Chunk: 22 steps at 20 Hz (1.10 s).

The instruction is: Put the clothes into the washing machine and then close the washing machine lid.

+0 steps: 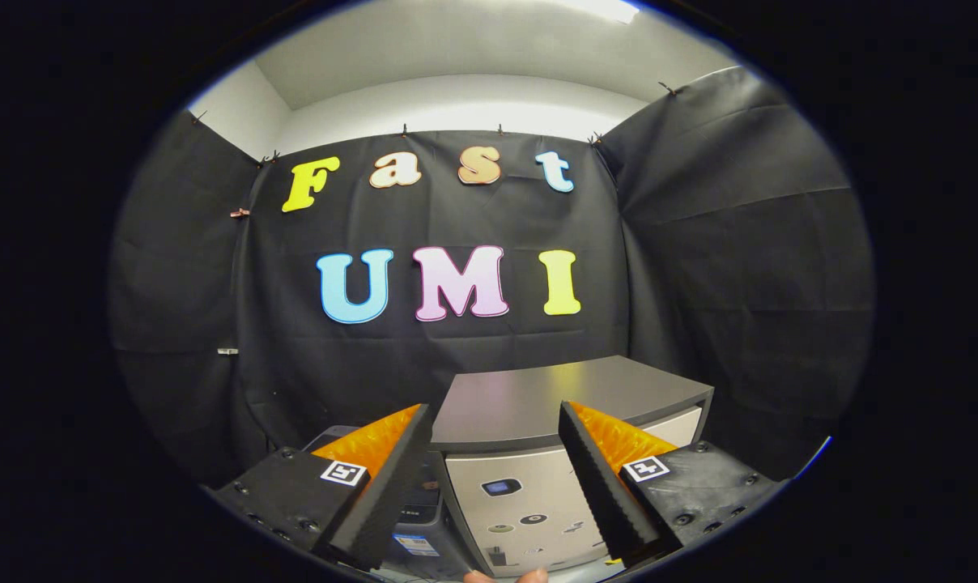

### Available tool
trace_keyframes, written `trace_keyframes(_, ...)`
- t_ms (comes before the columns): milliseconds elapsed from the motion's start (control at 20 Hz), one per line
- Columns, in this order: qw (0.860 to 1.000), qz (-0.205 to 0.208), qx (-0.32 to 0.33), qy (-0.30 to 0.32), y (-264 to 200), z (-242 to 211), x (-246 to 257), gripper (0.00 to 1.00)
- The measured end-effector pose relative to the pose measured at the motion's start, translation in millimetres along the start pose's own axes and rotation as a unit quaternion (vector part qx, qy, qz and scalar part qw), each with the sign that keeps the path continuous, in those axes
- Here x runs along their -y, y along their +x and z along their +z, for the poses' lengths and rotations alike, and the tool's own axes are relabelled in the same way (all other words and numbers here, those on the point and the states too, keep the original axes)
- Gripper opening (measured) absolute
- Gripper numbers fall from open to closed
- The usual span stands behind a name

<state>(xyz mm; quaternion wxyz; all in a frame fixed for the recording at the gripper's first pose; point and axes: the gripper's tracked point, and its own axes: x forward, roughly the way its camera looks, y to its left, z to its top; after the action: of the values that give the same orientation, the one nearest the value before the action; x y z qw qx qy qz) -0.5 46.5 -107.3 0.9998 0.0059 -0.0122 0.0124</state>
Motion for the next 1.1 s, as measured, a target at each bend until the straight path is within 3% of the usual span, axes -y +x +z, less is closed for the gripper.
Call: trace_keyframes(1100, 1.0, 0.0, 0.002, -0.002, -1.7, 2.1, -0.5, 0.99)
